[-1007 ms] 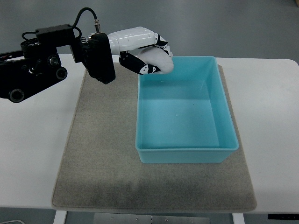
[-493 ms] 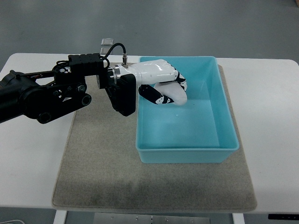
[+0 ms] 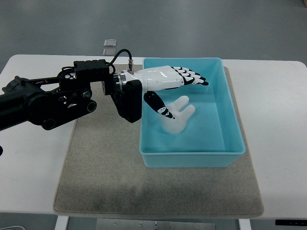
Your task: Place white toy into blue box with left hand
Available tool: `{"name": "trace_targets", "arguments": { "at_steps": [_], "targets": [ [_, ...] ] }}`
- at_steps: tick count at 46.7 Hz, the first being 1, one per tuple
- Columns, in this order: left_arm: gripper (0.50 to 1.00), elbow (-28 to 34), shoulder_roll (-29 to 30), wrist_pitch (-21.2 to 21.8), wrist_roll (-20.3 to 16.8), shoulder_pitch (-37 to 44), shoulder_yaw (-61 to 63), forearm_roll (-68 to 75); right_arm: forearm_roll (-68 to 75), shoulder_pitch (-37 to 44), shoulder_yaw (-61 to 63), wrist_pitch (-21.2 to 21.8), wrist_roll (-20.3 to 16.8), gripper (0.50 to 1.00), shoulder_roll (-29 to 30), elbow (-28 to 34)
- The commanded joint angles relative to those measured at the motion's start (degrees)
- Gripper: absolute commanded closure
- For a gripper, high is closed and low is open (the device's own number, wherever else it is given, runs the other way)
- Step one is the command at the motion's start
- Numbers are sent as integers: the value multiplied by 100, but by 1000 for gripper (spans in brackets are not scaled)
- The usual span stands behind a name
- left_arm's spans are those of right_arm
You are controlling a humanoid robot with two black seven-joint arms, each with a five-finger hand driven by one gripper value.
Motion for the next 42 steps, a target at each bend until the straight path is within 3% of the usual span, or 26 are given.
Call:
{"name": "trace_targets", "arguments": {
  "at_steps": [1,19,28,32,42],
  "targets": [
    [504,-16,0,1,0,-24,-41,-266,0,0,0,0,0,564,0,0],
    [501,-7,132,-8,0,-103,-112,-2762,0,0,0,0,0,564,0,0],
    [500,10,404,-218,8,-147,-235,-4211,0,0,0,0,0,564,0,0],
    [500,168,536,-683,17,-199,-261,-4993,0,0,0,0,0,564,0,0],
    [500,915,773,-2370,70,-261,-507,-6198,0,0,0,0,0,564,0,0]
  ]
}}
